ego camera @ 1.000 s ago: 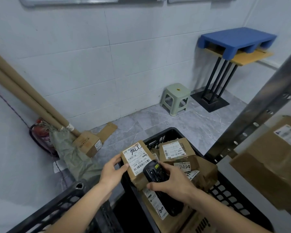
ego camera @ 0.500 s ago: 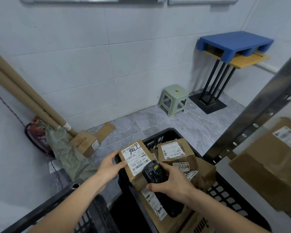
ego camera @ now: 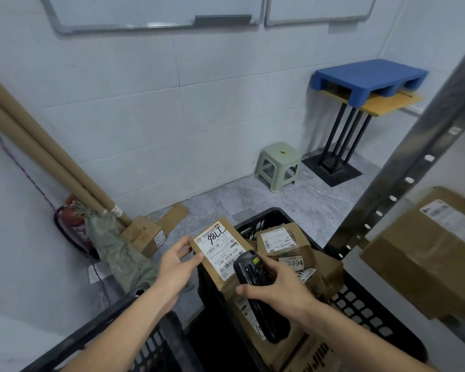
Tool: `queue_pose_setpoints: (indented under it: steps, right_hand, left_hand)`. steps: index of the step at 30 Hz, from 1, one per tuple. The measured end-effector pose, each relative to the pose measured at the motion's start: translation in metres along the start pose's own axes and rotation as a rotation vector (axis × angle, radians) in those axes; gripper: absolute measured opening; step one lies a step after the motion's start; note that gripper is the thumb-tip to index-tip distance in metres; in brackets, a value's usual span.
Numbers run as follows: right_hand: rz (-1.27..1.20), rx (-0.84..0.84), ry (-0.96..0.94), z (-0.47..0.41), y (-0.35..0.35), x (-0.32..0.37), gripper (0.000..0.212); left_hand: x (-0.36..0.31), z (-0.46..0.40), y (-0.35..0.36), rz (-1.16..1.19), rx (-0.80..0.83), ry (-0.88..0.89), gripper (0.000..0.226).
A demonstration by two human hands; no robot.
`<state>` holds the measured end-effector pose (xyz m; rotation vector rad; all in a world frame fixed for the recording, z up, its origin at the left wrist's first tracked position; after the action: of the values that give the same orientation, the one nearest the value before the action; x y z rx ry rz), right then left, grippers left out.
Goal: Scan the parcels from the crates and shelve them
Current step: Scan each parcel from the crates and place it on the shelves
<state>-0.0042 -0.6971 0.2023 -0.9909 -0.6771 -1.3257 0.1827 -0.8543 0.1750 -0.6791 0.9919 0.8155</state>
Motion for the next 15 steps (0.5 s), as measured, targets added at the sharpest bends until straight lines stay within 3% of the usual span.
queue_pose_setpoints:
  steps: [4, 7, 10, 13, 15]
  right_hand:
    - [-0.023, -0.066, -0.048, 0.029, -0.003, 0.019, 0.06]
    - [-0.087, -0.091, -0.084, 0.063, -0.004, 0.038, 0.073]
    - [-0.103, -0.13, -0.116, 0.106, -0.011, 0.059, 0.059]
    - [-0.123, -0.174, -0.166, 0.15, -0.022, 0.074, 0.093]
    - [-0.131, -0.224, -0.195, 0.185, -0.03, 0.086, 0.091]
  left_hand:
    - [-0.023, 0.024, 0.0, 0.034, -0.034, 0.068, 0.064]
    - [-0.048, 0.046, 0.006, 0.034, -0.039, 0.131, 0.061]
    - [-0.08, 0.071, 0.013, 0.046, -0.021, 0.184, 0.055]
    - [-0.117, 0.099, 0.029, 0.049, 0.039, 0.24, 0.048]
    - [-0.143, 0.125, 0.043, 0.024, 0.073, 0.287, 0.046]
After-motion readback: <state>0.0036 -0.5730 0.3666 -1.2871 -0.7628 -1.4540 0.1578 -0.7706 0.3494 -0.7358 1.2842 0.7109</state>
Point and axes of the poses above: each hand's wrist, its own z-axis away from the middle knuckle, its own y-axis out of the palm, x = y × z, the point moved 7 cm from there along -z, towards the middle knuckle, and after that the axes turned 11 degrees about x, right-handed, at the moved point
